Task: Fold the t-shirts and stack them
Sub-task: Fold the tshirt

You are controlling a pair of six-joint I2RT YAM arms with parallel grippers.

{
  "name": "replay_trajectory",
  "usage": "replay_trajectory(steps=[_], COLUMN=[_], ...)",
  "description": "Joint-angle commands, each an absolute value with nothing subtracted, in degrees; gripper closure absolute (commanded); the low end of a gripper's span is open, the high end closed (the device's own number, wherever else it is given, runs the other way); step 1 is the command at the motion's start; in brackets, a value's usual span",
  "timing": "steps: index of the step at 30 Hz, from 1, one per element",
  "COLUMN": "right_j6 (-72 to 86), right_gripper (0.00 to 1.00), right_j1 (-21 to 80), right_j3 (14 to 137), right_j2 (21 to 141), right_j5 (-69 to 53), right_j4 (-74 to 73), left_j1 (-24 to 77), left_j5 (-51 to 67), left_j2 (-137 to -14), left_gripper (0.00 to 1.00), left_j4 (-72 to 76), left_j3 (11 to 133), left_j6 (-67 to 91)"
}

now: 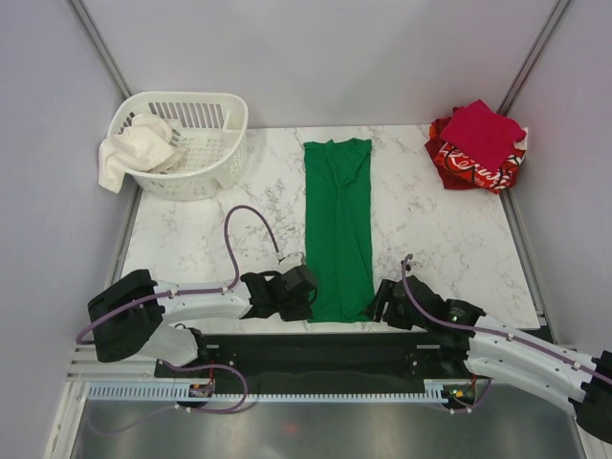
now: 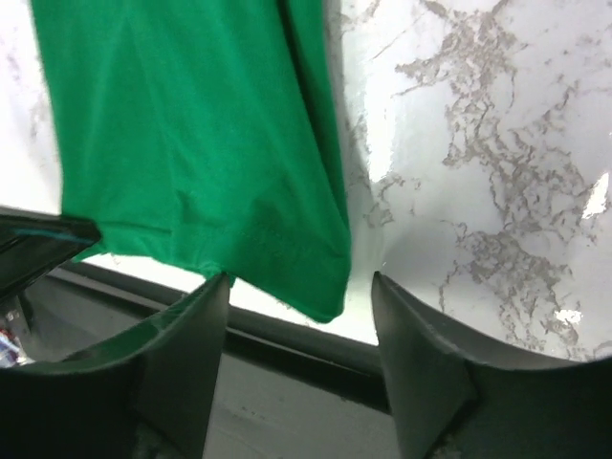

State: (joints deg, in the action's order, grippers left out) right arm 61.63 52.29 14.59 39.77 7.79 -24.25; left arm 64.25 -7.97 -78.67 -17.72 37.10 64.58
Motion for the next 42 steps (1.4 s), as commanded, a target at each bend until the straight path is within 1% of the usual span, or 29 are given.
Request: replay_trajectory(steps=[1, 3, 4, 7, 10, 17, 19, 22, 23, 25, 26, 28, 33, 36, 40, 42], right_j6=[62.31, 62.31, 62.4, 63.28, 64.07, 63.9, 63.46, 63.02, 62.93, 62.84, 62.67, 62.49, 62.14, 62.4, 60.92, 60.03], right_gripper=[0.29, 0.23, 0.21, 0.2, 0.21, 0.34, 0.39, 0.47, 0.58, 0.74, 0.87, 0.99, 1.0, 1.0, 1.0, 1.0], right_j1=[52.47, 52.47, 52.47, 52.38, 52.47, 52.38, 52.47, 52.47, 52.47, 52.47, 52.38, 52.47, 52.47, 52.47, 52.47, 52.47], right_j3=[15.81, 17.84, 18.45, 19.16, 18.11, 12.75, 12.48, 11.78, 11.26, 10.99, 10.99, 11.69, 16.78, 19.5, 23.98, 26.62], right_j2=[36.22, 33.5, 31.92, 30.06, 29.88, 37.69, 40.06, 39.82, 39.03, 36.49, 35.52, 32.63, 26.03, 22.07, 24.59, 25.92], right_j5=[7.56, 7.91, 8.52, 9.84, 11.07, 14.5, 13.71, 12.92, 12.57, 11.7, 11.69, 11.86, 12.31, 9.76, 6.68, 8.25], right_j4=[-28.54, -30.66, -32.85, -35.24, -34.54, -25.5, -23.21, -22.59, -22.67, -23.55, -24.34, -28.55, -42.77, -46.74, -48.6, -50.7], left_j1=[64.69, 64.69, 64.69, 64.69, 64.69, 64.69, 64.69, 64.69, 64.69, 64.69, 64.69, 64.95, 66.53, 68.02, 69.87, 70.4], left_j5=[-9.58, -9.67, -9.84, -9.93, -10.02, -10.02, -9.93, -10.02, -10.02, -9.93, -9.41, -8.79, -6.24, -5.28, -4.31, -3.87], left_j2=[-79.54, -79.72, -79.98, -80.24, -80.42, -80.6, -80.6, -80.33, -80.33, -80.42, -80.42, -79.54, -75.77, -73.57, -71.55, -69.79], left_gripper=[0.98, 0.98, 0.98, 0.98, 0.98, 0.98, 0.98, 0.98, 0.98, 0.98, 0.98, 0.98, 0.98, 0.98, 0.98, 0.98], left_j4=[-18.02, -17.93, -18.02, -18.02, -17.93, -17.93, -18.02, -17.93, -18.02, -18.02, -18.02, -18.02, -18.28, -18.63, -19.25, -20.12], left_j3=[36.74, 36.65, 36.65, 36.74, 37.09, 37.09, 37.18, 37.0, 37.0, 37.26, 37.53, 37.88, 38.15, 37.97, 38.05, 38.93], left_j6=[66.89, 66.8, 66.88, 66.8, 66.62, 66.45, 66.36, 66.36, 66.36, 66.18, 66.09, 65.66, 66.79, 67.94, 69.34, 69.69])
